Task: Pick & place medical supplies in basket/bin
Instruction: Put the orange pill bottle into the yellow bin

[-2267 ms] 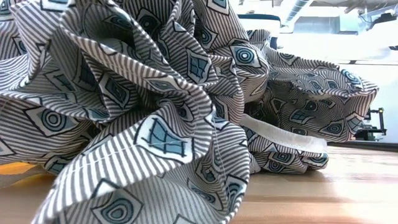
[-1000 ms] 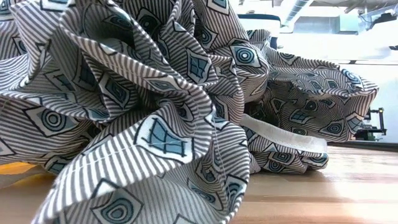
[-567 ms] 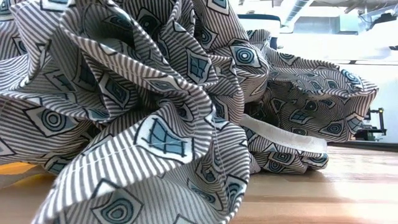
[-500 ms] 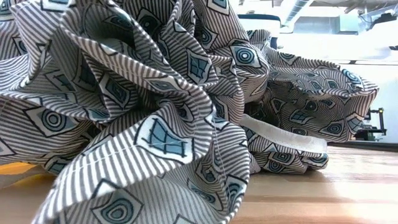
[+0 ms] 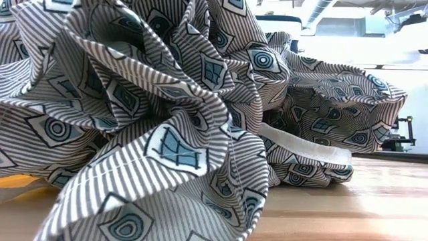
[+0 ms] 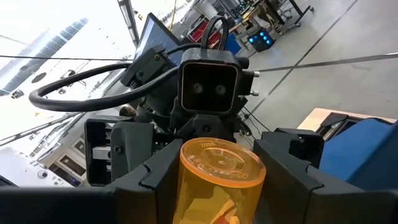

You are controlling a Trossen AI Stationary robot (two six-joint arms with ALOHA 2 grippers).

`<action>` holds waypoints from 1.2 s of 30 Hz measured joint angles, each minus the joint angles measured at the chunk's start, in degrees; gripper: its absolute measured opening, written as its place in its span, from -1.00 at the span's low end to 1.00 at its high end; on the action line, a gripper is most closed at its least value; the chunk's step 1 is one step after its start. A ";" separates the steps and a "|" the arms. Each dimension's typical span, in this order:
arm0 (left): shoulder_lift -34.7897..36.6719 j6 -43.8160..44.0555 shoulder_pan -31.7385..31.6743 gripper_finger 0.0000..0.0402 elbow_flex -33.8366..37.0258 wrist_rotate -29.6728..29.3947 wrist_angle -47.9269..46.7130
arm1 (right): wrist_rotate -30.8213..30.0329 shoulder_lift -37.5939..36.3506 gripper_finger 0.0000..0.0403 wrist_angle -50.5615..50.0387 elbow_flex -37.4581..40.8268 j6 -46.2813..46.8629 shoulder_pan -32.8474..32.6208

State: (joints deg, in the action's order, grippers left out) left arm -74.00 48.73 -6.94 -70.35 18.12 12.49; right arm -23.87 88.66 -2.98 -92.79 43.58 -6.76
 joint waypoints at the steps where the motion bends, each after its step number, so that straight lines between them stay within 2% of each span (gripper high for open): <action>1: 0.00 0.00 0.00 0.50 0.00 0.40 -0.02 | 0.07 0.00 -0.12 0.02 0.00 0.33 0.01; 5: 0.00 0.00 0.22 0.50 0.00 2.78 -0.07 | 1.19 0.00 -0.12 0.02 0.00 1.48 0.01; 23: 0.00 0.00 0.44 0.49 -0.02 2.96 -1.43 | 1.44 -0.11 -0.12 0.04 0.00 1.50 -0.73; 27: 0.00 0.57 0.44 0.38 -0.02 2.99 -2.18 | 1.41 -0.11 -0.12 0.02 0.00 1.46 -0.73; 36: 0.04 1.39 0.46 -0.03 -0.11 3.24 -2.40 | 1.36 -0.11 -0.12 -0.24 0.02 1.25 -0.71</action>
State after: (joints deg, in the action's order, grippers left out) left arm -73.95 50.12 -6.48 -70.46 21.36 10.10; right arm -22.51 88.55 -3.22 -92.77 44.83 -7.46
